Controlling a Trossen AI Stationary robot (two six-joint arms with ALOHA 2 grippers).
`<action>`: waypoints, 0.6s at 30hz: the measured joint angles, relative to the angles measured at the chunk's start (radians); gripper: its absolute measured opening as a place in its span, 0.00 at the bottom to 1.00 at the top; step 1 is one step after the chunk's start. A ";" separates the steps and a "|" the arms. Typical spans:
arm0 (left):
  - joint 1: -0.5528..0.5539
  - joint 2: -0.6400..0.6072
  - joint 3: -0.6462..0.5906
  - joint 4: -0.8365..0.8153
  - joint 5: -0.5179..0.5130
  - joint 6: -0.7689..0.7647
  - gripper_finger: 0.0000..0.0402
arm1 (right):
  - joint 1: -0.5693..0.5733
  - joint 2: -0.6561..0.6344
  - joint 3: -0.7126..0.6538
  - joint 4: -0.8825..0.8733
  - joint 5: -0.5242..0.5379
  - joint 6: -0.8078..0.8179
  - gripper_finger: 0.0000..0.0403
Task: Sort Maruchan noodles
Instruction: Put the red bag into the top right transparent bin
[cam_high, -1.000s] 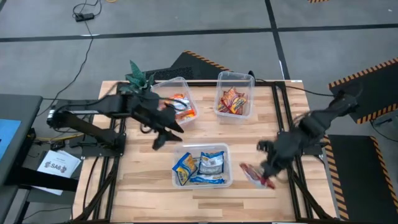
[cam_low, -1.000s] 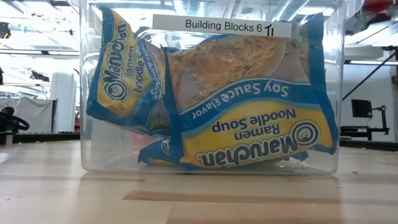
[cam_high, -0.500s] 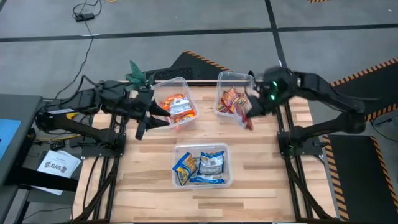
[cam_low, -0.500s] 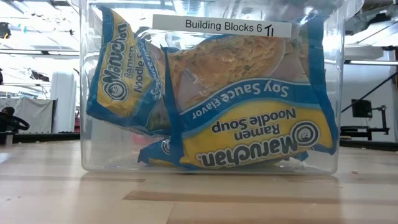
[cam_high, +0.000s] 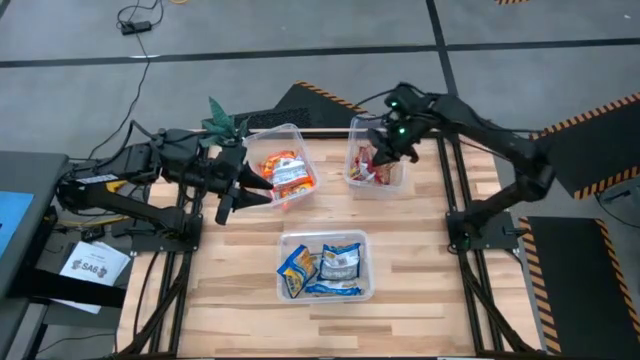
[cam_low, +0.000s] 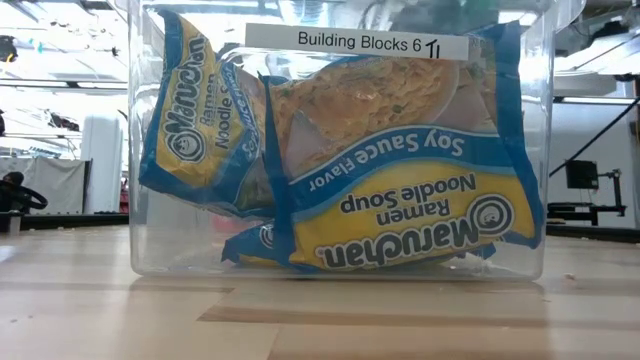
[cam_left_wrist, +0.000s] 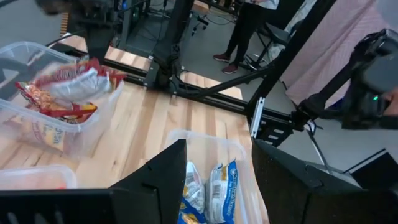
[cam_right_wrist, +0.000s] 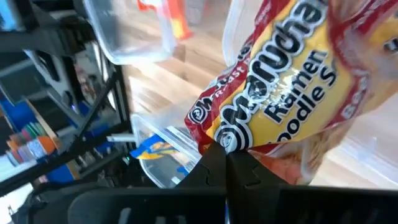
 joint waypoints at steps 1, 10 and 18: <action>0.000 0.000 0.000 0.000 0.002 -0.002 0.42 | 0.000 0.021 0.000 -0.001 -0.020 -0.007 0.02; 0.000 0.000 0.000 0.000 0.002 0.002 0.42 | 0.002 0.156 0.000 0.004 -0.095 -0.079 0.04; 0.000 0.000 0.000 0.000 0.001 0.000 0.42 | -0.005 0.197 0.000 0.031 -0.163 -0.121 0.13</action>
